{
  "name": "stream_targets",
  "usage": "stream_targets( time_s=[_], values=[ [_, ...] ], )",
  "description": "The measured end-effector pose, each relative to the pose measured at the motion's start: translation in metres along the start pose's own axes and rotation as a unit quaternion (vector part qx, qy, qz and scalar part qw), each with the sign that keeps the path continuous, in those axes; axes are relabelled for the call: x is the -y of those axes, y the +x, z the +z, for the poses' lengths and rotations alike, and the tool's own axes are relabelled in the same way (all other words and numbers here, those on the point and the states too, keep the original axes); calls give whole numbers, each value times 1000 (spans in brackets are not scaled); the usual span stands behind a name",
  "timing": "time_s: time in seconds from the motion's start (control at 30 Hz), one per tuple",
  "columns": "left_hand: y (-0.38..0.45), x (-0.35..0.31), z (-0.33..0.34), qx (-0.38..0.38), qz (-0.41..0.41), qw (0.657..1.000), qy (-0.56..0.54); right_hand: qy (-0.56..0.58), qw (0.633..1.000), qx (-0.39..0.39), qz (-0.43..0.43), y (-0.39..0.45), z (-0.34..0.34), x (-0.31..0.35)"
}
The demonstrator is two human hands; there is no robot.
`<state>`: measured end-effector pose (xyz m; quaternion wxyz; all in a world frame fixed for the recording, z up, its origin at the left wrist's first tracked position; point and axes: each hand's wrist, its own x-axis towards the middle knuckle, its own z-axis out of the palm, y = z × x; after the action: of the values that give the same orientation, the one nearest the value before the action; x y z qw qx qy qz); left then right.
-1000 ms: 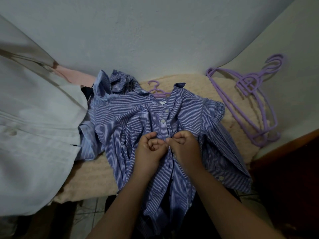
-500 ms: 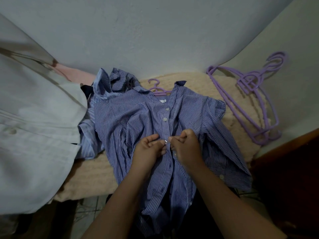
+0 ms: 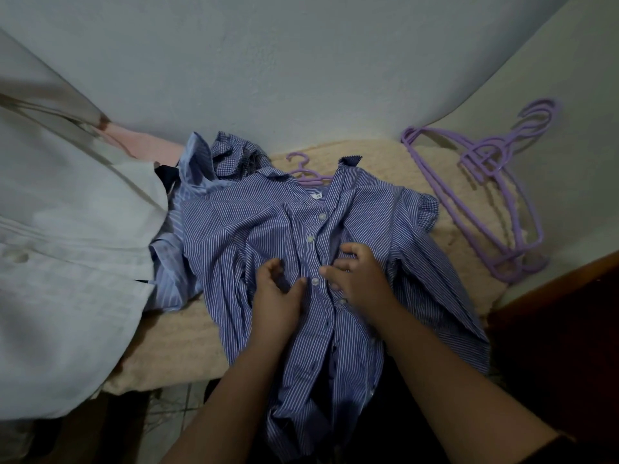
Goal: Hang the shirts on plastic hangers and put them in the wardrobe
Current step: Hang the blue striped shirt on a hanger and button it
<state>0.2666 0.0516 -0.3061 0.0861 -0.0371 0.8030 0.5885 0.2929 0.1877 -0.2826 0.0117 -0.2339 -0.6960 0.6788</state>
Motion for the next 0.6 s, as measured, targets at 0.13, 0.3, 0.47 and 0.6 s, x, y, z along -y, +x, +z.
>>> stream_targets(
  time_s=[0.13, 0.3, 0.47, 0.6],
  values=[
    [8, -3, 0, 3, -25, 1000, -11, -18, 1000, -20, 9, 9, 0, 6],
    [14, -4, 0, -18, 40, 993, 105, -12, 999, -33, 6, 21, -7, 12],
    [16, 10, 2, -31, 39, 991, 127, -11, 999, -42, 26, 21, -11, 5],
    [9, 7, -3, -53, 62, 997, -5, 60, 996, -57, 38, 21, -15, 4]
  ],
)
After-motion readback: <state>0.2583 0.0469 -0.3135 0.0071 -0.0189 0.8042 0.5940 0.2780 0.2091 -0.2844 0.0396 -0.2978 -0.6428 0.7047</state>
